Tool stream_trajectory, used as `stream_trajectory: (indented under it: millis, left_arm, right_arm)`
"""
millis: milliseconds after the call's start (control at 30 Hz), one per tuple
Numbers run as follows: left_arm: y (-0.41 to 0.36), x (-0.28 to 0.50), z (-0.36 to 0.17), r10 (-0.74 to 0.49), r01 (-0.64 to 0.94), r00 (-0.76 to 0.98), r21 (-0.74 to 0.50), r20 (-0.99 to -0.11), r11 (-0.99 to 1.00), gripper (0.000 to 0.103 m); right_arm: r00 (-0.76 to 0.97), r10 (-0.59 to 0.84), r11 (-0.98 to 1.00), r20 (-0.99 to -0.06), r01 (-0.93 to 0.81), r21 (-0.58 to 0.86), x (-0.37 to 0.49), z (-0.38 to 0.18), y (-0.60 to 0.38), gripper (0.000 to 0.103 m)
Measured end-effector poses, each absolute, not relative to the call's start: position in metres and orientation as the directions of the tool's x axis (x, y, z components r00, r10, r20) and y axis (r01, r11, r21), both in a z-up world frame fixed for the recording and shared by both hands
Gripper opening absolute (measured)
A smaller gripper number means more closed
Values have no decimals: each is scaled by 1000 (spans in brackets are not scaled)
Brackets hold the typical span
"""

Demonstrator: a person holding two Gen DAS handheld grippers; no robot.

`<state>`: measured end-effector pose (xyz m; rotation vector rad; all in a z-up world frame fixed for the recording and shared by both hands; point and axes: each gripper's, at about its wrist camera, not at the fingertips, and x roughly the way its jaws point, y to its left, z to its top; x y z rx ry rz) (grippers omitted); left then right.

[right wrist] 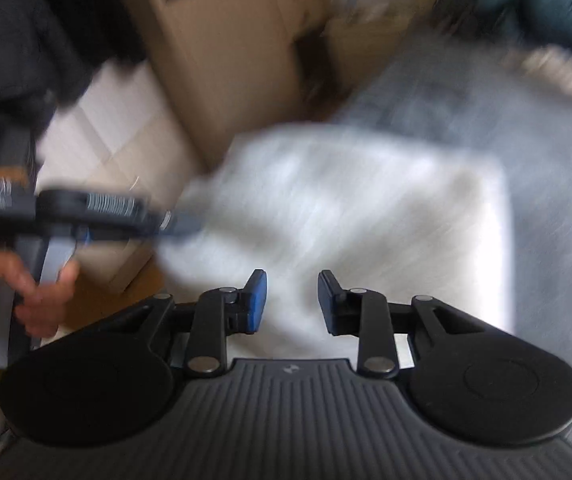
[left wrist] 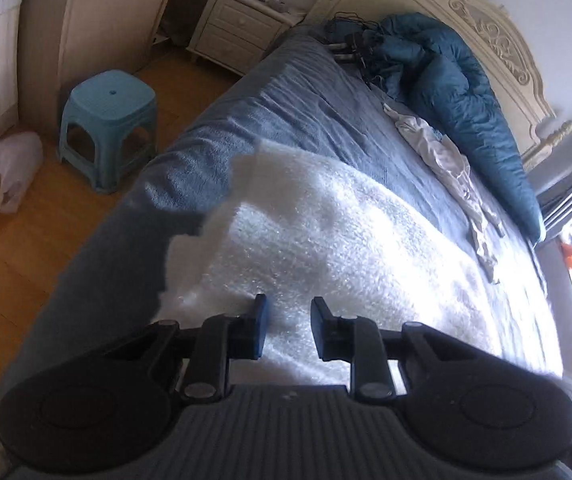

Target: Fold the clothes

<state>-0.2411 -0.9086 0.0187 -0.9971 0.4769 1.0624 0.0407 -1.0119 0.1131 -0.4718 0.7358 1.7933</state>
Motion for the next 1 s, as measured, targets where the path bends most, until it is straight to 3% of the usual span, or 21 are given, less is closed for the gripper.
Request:
stream_trajectory:
  millis: [100, 167, 500, 600, 700, 867, 1000]
  left_arm:
    - [-910, -234, 11, 494, -906, 411, -401, -766, 133, 25]
    - [-910, -229, 9, 489, -920, 385, -370, -783, 132, 25]
    - [-916, -216, 23, 469, -961, 277, -243, -838, 134, 31]
    - [-916, -216, 52, 465, -971, 241, -207, -852, 124, 32]
    - [-920, -209, 83, 522, -959, 279, -206, -806, 194, 39]
    - [-914, -163, 52, 381, -899, 357, -203, -853, 388, 40]
    - [-933, -162, 30, 399, -884, 338, -142, -852, 446, 40]
  right_arm:
    - [-222, 654, -76, -723, -970, 230, 67, 91, -1013, 28]
    - [-236, 621, -32, -747, -960, 277, 74, 59, -1024, 27]
    - [-182, 683, -25, -707, -974, 227, 61, 54, -1043, 28]
    - [-195, 640, -4, -744, -968, 250, 73, 77, -1024, 28]
    - [-164, 700, -2, -695, -974, 228, 81, 113, -1006, 28]
    - [-177, 775, -82, -606, -980, 181, 62, 121, -935, 28]
    - [-217, 728, -120, -651, -974, 191, 52, 89, -884, 23]
